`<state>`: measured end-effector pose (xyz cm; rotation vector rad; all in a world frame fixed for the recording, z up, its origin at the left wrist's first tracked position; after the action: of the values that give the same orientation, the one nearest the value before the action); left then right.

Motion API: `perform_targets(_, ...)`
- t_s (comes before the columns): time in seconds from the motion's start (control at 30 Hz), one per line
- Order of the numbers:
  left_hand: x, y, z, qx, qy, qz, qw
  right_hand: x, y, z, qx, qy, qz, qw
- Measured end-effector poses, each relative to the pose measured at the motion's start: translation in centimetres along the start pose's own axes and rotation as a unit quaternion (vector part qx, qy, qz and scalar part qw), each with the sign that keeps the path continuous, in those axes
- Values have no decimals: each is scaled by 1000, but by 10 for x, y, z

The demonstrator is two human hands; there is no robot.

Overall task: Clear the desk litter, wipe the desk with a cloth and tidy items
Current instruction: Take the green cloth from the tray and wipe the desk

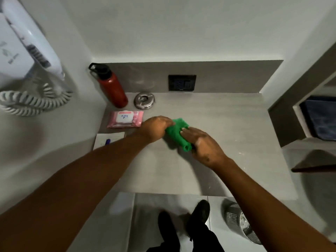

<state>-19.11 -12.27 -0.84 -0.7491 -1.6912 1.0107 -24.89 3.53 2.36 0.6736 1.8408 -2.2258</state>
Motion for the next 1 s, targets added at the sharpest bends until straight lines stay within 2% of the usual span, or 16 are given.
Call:
perform_targets(0.07, -7, 22, -22, -10, 23, 3, 1000, -11, 24, -14, -36, -28, -36, 998)
perform_targets(0.2, -16, 59, -48, -2, 47, 34, 998, -16, 72, -41, -162, -30, -68, 984)
perform_targets(0.27, -22, 68, -53, 8, 33, 58, 998, -17, 87, -51, -207, -43, -100, 972)
perform_targets(0.33, -34, 69, -59, 34, -18, 54, 998, -20, 93, -54, -226, -61, -139, 962)
perform_targets(0.43, -57, 79, -74, 35, -106, 33, 993, -29, 89, -34, -155, -45, -127, 979)
perform_targets(0.53, -69, 98, -91, 26, -157, 53, 986, -35, 99, -4, -79, 31, -96, 992)
perform_targets(0.63, -74, 104, -96, 51, -168, 78, 981, -39, 134, 4, -95, 96, -111, 985)
perform_targets(0.73, -76, 103, -93, 63, -166, 92, 980, -28, 148, -14, -92, 124, -131, 979)
perform_targets(0.87, -78, 104, -94, 60, -164, 93, 980, 8, 139, -37, -92, 143, -148, 974)
perform_targets(1.0, -76, 104, -88, 66, -167, 92, 979, 37, 124, 6, -65, 195, -165, 965)
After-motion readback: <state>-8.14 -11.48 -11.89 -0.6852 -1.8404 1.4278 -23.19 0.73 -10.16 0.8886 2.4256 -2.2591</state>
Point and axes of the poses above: each hand's wrist, its own z-axis towards the middle knuckle, its own y-axis out of the palm, x = y × z, the point moved 8 cm from there along z, towards the middle knuckle, and after that the axes turned 6 degrees about -z, right-handed, at the moved point
